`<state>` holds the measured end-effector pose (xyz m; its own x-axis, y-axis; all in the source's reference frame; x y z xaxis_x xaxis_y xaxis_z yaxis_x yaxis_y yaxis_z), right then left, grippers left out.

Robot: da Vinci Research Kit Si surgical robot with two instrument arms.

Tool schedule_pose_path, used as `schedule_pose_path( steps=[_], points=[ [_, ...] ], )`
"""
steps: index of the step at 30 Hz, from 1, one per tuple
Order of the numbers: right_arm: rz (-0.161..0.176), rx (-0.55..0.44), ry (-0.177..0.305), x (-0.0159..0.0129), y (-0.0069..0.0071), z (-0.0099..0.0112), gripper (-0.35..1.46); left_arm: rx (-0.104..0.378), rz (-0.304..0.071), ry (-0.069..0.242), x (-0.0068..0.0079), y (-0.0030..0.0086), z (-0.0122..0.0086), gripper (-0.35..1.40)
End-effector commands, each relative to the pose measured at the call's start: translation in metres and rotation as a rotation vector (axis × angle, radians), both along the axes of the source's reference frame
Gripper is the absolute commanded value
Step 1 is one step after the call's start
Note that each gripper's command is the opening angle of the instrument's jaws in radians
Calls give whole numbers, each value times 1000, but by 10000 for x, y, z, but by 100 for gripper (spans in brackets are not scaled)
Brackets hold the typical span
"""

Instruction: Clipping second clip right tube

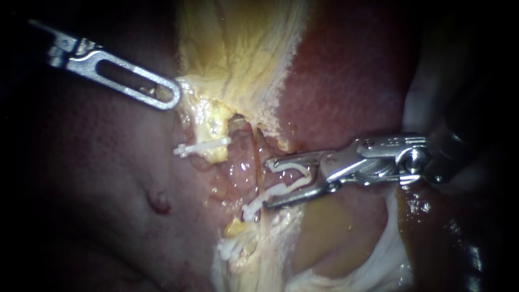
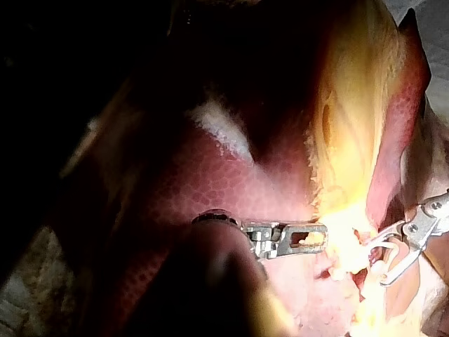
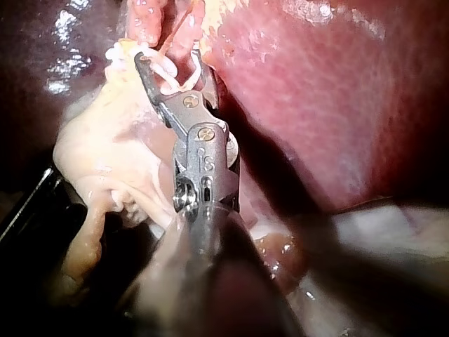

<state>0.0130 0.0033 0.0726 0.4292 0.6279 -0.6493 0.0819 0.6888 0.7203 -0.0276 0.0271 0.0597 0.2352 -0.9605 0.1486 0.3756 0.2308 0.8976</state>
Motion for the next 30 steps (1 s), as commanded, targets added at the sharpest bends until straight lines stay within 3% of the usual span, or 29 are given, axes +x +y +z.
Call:
schedule_pose_path(
  steps=[1, 4, 17, 30],
  points=[
    [-3, 2, 2, 1, 0, 1, 50, 0, -1, 1, 0, 0, 1, -35],
    [-26, 24, 11, 6, -1, 6, 50, 0, -1, 1, 0, 0, 1, -35],
    [-37, 40, 10, 16, -7, 14, 50, 0, -1, 1, -1, 0, 1, -35],
    [-35, 110, 89, 32, -15, 1, 50, 0, -1, 1, -1, 0, 1, -35]
  ],
)
